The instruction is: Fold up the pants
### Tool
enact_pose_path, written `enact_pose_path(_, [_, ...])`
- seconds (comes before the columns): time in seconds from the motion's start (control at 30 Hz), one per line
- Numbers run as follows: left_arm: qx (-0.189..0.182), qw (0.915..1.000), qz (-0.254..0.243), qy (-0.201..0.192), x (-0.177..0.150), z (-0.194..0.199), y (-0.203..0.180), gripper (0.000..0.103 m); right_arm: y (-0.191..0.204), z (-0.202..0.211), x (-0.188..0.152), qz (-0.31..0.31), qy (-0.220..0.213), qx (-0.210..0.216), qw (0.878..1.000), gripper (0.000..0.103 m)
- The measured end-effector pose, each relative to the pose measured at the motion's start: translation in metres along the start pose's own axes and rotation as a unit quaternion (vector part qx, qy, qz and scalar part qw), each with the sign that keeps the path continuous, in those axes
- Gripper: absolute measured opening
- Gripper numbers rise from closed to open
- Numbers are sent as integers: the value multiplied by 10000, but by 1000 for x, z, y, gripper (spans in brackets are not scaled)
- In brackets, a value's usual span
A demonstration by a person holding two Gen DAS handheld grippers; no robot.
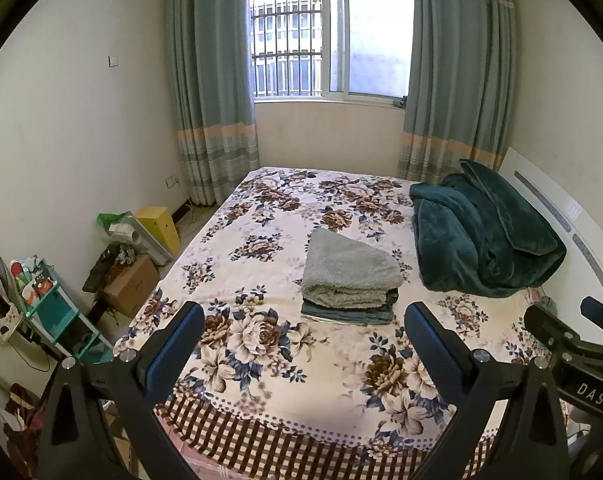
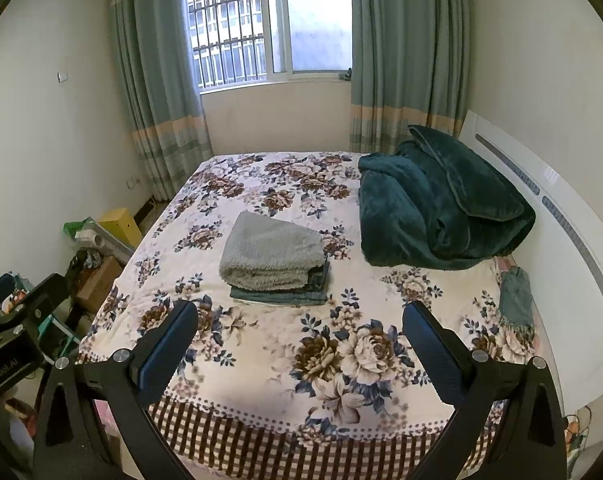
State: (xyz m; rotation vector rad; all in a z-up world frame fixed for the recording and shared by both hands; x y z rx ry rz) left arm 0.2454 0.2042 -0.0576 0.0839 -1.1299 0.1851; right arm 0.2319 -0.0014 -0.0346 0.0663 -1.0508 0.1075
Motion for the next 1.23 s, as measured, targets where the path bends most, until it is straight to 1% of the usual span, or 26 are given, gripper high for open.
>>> enact_pose_path(0.9, [14, 10000, -3, -30, 1, 2, 1, 102, 2, -1, -1, 38, -16, -10, 10000, 103])
enact_pose_path(1.23, [34, 9999, -1, -113, 3, 7, -1, 102, 2, -1, -3, 43, -33, -14, 10000, 103])
Point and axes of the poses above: each gripper's, at about its wrist camera, not at the fingertips, and z roughly against the way its jaws point, y to its left, x to its top, the point moved 2 cm from there along -z, roughly the way its jaws point, and after that the axes turned 12 degrees about -y, right-handed, at the moved point
